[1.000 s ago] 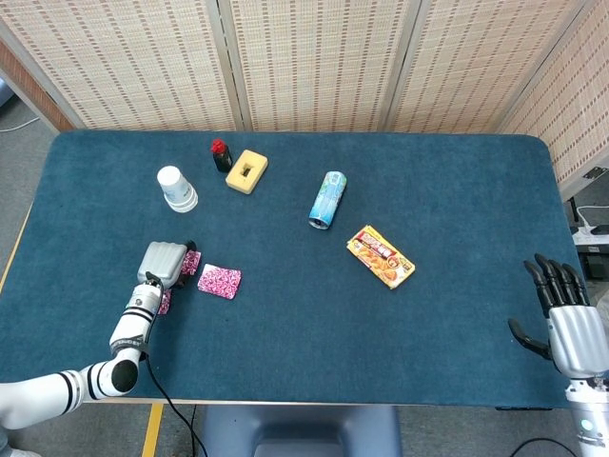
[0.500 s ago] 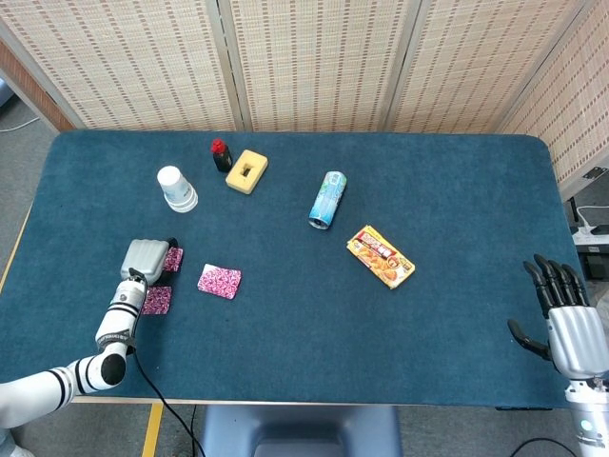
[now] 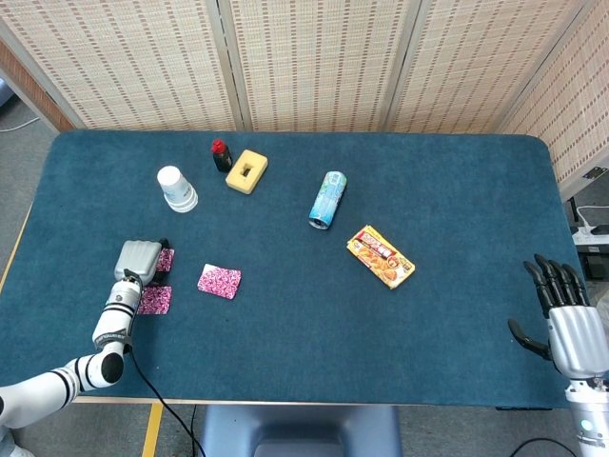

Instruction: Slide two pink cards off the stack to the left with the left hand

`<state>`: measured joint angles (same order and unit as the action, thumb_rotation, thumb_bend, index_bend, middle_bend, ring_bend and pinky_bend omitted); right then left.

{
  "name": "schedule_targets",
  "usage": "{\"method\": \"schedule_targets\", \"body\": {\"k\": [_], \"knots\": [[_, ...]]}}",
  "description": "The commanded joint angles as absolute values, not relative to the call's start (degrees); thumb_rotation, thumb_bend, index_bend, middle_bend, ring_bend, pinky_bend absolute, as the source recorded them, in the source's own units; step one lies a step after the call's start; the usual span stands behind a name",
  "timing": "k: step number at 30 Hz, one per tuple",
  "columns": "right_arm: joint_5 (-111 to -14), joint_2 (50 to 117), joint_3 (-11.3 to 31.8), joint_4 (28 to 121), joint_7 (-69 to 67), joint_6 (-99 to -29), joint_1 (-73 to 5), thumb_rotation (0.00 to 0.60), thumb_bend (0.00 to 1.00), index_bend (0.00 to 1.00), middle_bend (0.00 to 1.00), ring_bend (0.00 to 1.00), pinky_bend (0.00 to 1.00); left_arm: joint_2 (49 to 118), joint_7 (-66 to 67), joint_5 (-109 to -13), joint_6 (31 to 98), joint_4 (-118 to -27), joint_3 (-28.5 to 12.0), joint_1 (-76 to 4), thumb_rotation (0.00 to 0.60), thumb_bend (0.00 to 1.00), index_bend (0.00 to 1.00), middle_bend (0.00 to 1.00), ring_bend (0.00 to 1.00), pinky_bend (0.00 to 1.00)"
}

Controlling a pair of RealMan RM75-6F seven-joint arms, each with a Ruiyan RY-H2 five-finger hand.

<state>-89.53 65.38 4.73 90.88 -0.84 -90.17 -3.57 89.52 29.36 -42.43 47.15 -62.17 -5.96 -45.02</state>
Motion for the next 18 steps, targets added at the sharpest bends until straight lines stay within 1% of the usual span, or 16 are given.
{"method": "schedule_targets", "body": {"k": [1, 4, 9, 13, 18], "knots": [[-89.45, 65.38, 4.78, 90.86, -0.85, -90.15, -3.59, 0.600, 0.22, 0.00, 0.00, 0.00, 0.05, 89.89, 29.90, -42.26, 47.01, -61.49, -5.91, -44.85, 0.600, 0.44, 0.47, 1.00, 1.00, 1.00], [-89.35, 65.36, 4.78, 90.92, -0.75, -89.99, -3.63, 0.600, 0.22, 0.00, 0.00, 0.00, 0.05, 90.13, 30.74, -42.32, 47.65, -61.01, -6.03, -44.76, 0.600, 0.42, 0.41, 1.00, 1.00, 1.00], [-89.23, 65.39, 4.79, 90.95, -0.54, -89.84, -3.68, 0.600, 0.22, 0.00, 0.00, 0.00, 0.05, 90.07, 32.38, -42.52, 48.71, -61.30, -6.22, -44.67, 0.600, 0.42, 0.31, 1.00, 1.00, 1.00], [-89.34, 65.38, 4.77, 90.97, -0.60, -89.99, -3.63, 0.600, 0.22, 0.00, 0.00, 0.00, 0.05, 89.87, 33.54, -41.91, 48.67, -62.06, -6.43, -44.65, 0.600, 0.42, 0.22, 1.00, 1.00, 1.00], [-89.44, 65.38, 4.77, 90.92, -0.78, -90.15, -3.59, 0.600, 0.22, 0.00, 0.00, 0.00, 0.05, 89.89, 34.62, -40.84, 48.36, -62.50, -6.68, -44.61, 0.600, 0.41, 0.17, 1.00, 1.00, 1.00]]}}
